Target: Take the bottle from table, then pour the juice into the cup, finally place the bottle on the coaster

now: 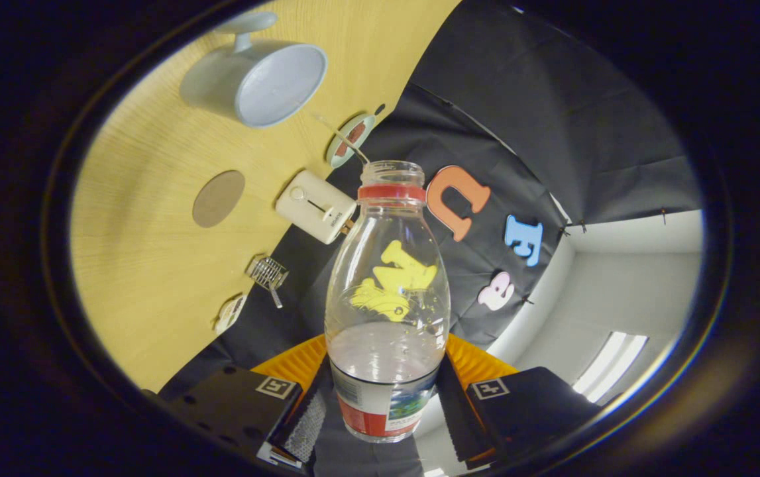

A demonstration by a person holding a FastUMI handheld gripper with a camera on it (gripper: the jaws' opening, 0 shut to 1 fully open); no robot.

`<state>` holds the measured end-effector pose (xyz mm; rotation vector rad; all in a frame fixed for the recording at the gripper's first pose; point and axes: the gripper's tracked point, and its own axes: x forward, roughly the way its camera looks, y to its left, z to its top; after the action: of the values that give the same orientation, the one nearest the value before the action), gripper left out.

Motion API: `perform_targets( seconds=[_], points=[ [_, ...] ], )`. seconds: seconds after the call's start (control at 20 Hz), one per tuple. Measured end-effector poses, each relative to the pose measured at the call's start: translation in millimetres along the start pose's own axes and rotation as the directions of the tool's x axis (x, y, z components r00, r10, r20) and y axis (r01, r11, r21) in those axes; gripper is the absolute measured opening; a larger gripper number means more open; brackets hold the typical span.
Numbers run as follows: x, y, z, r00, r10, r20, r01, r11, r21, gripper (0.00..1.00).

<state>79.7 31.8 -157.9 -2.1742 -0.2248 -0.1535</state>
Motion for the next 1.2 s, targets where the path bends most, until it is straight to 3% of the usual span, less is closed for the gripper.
perform_targets(
  seconds=[1.2],
  points=[
    [3.2,-18.6,1.1,0.998,-0.057,0.023,0.058,0.996,-0.061,0.81]
  ],
)
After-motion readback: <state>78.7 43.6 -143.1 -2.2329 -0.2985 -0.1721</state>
